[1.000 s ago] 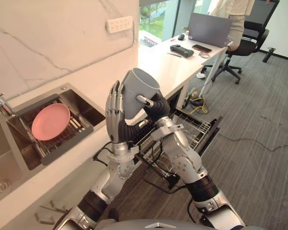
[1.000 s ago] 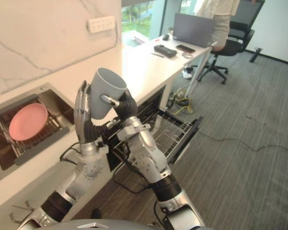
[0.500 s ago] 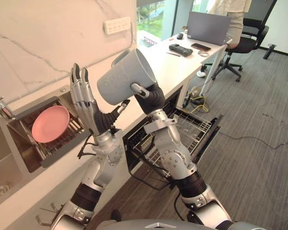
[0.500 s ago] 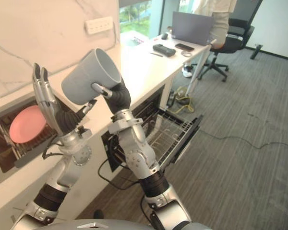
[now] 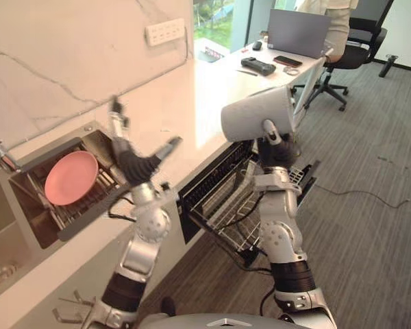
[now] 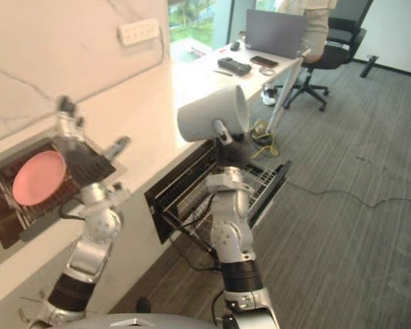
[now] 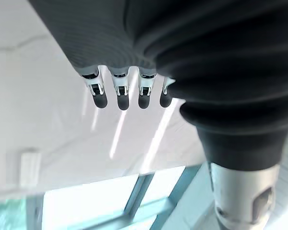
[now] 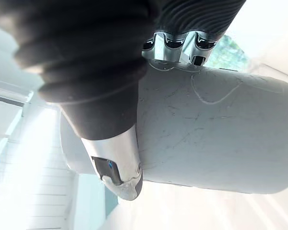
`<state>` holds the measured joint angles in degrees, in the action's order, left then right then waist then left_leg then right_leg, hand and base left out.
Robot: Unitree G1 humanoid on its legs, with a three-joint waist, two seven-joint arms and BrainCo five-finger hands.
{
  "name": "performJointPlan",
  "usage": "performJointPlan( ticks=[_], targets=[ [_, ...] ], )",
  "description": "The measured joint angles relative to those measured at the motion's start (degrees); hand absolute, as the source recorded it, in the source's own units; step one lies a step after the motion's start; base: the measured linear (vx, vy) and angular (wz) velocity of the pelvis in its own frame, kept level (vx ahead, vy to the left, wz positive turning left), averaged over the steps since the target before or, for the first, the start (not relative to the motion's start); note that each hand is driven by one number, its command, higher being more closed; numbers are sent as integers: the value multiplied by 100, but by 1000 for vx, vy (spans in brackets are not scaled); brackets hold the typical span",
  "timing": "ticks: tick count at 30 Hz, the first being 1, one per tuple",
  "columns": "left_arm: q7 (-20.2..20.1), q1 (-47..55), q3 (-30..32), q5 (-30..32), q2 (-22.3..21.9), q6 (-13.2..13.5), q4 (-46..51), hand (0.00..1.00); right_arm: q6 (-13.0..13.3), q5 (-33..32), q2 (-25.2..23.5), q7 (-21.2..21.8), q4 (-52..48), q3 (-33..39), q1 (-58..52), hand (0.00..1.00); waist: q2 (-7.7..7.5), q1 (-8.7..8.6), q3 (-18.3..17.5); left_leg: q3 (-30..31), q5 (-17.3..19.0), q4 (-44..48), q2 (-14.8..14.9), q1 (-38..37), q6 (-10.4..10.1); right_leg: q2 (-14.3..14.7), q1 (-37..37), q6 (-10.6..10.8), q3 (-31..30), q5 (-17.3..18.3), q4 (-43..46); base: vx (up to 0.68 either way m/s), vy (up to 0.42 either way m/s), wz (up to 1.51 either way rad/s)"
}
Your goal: Walk over to the sink, pick up the cup, carry it to the dishwasher, place the cup inside the dishwasher, then close the dishwasher door
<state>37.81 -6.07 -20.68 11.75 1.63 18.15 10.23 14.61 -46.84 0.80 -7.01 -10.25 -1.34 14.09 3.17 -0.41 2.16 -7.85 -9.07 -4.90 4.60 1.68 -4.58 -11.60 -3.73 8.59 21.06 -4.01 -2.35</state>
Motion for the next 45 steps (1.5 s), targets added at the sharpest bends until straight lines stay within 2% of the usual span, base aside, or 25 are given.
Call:
performJointPlan(
  ticks=[2,5,7,8,9,11,12,14,18,20,22,26,28,30,31,32,33,34,35,38,42,45],
  targets=[
    [-344,53,-43,-212,2,4,0,0,162,-1,31,-85,-14,198,-1,100,-4,-20,24,-8,13,0,5,-5,-15,5,2,0,-10,0,-9,0,0,-4],
    [-1059,103,-51,-925,26,40,-1,0,341,-4,87,-166,-16,546,-36,100,-21,-18,87,-20,17,0,7,-5,-14,6,7,2,-24,-3,-19,0,0,0],
    [-1887,258,-192,-1824,68,8,-23,0,400,-5,96,-182,-19,760,-115,100,-52,-13,110,-56,16,1,7,-5,-10,6,30,-1,-63,-11,-23,7,-2,-9],
    [-2449,369,-332,-2391,76,-104,-92,0,399,-3,101,-181,-20,864,-181,100,-71,0,121,-99,21,1,7,-5,1,5,56,-11,-119,-30,-24,12,-3,-13],
    [-2718,410,-424,-2680,78,-192,-154,0,399,-2,106,-180,-20,908,-219,100,-77,11,126,-130,24,1,7,-5,7,4,71,-9,-146,-35,-24,21,-2,-17],
    [-3666,567,-815,-3662,112,-755,-534,0,381,12,205,-179,-18,1098,-392,100,-98,-9,140,-174,38,1,0,12,22,-12,119,4,-176,-44,-27,19,-1,-12],
    [-3845,602,-918,-3832,136,-899,-635,0,376,28,237,-179,-17,1148,-432,100,-106,-15,146,-175,39,1,-1,17,21,-12,125,17,-176,-51,-26,13,-1,-5],
    [-4485,828,-1135,-4258,201,-1388,-981,0,341,256,418,-166,25,1394,-541,100,-124,-81,203,-187,49,1,4,20,15,-9,139,41,-181,-58,-26,6,-4,-4],
    [-5173,1211,-1104,-4718,356,-1829,-1264,0,125,662,883,-74,573,1710,-580,100,-131,-117,263,-178,53,0,4,46,12,-9,155,56,-173,-35,-26,-4,-1,1],
    [-5378,1383,-1064,-4763,452,-1889,-1428,0,7,822,985,-54,753,1793,-640,100,-130,-101,263,-154,53,0,3,71,12,-9,165,41,-154,9,-26,-16,-3,6],
    [-5662,1588,-893,-4853,508,-2083,-1616,0,-125,1173,1118,-36,927,1827,-701,100,-143,-86,271,-120,52,0,10,135,16,-11,196,45,-137,12,-24,-11,-3,7],
    [-5739,1684,-802,-4662,655,-2131,-2233,0,-448,1561,1372,99,1344,1849,-743,100,-195,-23,301,-3,44,0,10,146,27,-12,146,41,-49,-11,-18,-6,-3,15],
    [-5605,1799,-630,-4098,698,-2078,-2725,0,-646,1767,1376,250,1488,1816,-777,100,-233,11,323,27,45,0,1,142,26,-11,102,50,2,3,-4,-6,-8,9],
    [-5367,1842,-589,-3620,745,-2053,-3142,0,-725,1904,1372,342,1664,1732,-782,100,-256,5,337,77,44,0,-11,111,27,-14,34,57,44,15,-10,8,-3,15],
    [-5025,1860,-465,-3147,751,-2011,-3651,0,-766,2058,1373,426,1836,1572,-779,100,-274,2,348,138,43,0,-17,100,25,-13,-26,62,122,27,-23,-9,-3,18],
    [-4915,1858,-385,-3020,750,-1998,-3853,0,-787,2113,1366,451,1880,1498,-780,100,-280,4,351,162,42,0,-17,101,24,-9,-36,62,151,33,-27,-23,-5,17],
    [-4640,1866,-203,-2713,749,-1957,-4173,0,-829,2333,1351,476,2007,1319,-738,100,-285,36,351,179,44,0,-15,107,22,-4,-41,60,171,43,-28,-25,-3,13],
    [-4477,1841,-119,-2531,742,-1885,-4256,0,-855,2472,1338,487,2084,1254,-699,100,-286,47,353,201,41,0,-18,112,21,-3,-50,61,191,45,-27,-39,0,9],
    [-4118,1819,80,-2063,744,-1746,-4462,0,-896,2765,1322,495,2332,1040,-590,100,-286,122,352,216,41,0,-28,103,20,-5,-57,60,206,54,-28,-33,3,11],
    [-3650,1807,480,-1478,757,-1573,-4812,0,-1043,3282,1317,421,2778,822,-414,100,-286,213,352,351,49,-1,-83,110,2,-26,-170,65,351,89,-38,-20,9,26],
    [-3481,1799,833,-1455,726,-1556,-4962,0,-1321,3797,1326,382,3409,820,-111,100,-277,342,367,485,36,-1,-125,128,13,-61,-244,93,488,110,-29,-10,8,21],
    [-3490,1762,1119,-1260,715,-1552,-5017,0,-1383,4048,1394,386,3889,811,211,100,-220,369,508,565,8,-1,-171,178,34,-93,-230,105,529,118,21,-16,17,10]
  ],
)
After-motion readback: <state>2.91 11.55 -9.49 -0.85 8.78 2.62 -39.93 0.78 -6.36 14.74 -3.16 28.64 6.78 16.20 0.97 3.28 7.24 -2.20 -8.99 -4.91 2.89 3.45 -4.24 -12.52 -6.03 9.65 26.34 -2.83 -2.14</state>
